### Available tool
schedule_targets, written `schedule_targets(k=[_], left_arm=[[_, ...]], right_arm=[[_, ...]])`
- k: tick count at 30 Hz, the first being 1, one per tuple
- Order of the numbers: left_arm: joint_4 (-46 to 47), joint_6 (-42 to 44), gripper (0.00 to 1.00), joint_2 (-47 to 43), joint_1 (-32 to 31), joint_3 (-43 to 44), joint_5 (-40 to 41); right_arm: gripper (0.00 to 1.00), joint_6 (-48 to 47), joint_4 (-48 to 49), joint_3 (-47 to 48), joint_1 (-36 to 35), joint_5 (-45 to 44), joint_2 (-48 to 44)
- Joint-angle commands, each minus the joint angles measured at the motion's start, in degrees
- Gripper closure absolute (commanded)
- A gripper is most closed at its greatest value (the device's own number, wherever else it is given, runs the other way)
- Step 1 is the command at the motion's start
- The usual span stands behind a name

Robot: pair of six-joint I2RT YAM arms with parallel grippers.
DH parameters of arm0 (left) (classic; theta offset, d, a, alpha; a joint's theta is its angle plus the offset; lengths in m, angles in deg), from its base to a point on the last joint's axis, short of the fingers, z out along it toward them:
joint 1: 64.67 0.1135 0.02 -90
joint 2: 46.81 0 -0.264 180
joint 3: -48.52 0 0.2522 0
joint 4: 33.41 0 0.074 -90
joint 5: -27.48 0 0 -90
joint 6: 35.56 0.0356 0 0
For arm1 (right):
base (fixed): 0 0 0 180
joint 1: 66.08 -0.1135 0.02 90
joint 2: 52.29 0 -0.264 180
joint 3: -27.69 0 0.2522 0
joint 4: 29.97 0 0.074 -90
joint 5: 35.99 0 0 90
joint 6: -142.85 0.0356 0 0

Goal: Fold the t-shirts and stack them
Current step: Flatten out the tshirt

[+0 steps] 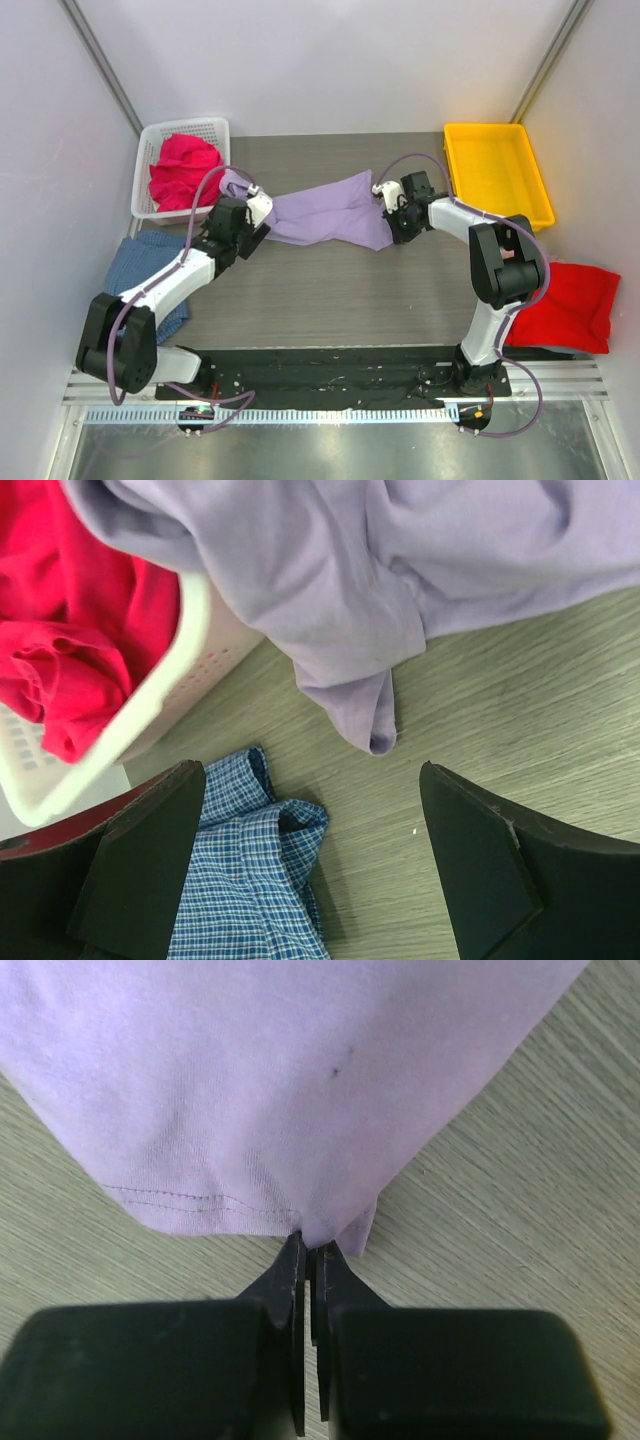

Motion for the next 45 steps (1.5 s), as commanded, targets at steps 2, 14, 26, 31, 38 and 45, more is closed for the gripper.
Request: schedule_targets(k=[2,14,26,31,38,45], left_arm=[[5.3,2.5,0.07,2.7,0.8,-1.8,0.9],[6.0,3.1,0.22,14.7,7.7,1.4,-7.5],[-1.0,2.3,0.43,19.4,8.5,6.7,-16.8],[-6.1,3.5,0.54,20.8,9.2,9.2,-20.8],[-7.7,4.5,0.66,23.2,10.5,10.7,-19.7],[-10.0,4.5,1.00,21.7,10.6,11.3,-16.7]], right_arm=[[0.99,-1.3,0.8,0.4,0.0,-1.6,-2.3],[0.99,-2.4,-2.7,-0.4,0.0,-3.6,-8.9],[0.99,-2.9,-3.6,-1.5,0.0,-3.6,-10.2],[0.99,-3.4,-3.9,-1.6,0.0,-3.9,-10.9],[0.99,-3.8,-4.2,-2.0,0.0,-4.6,-11.7],[0.99,-4.4,-4.5,-1.1,0.0,-7.9,-13.6]])
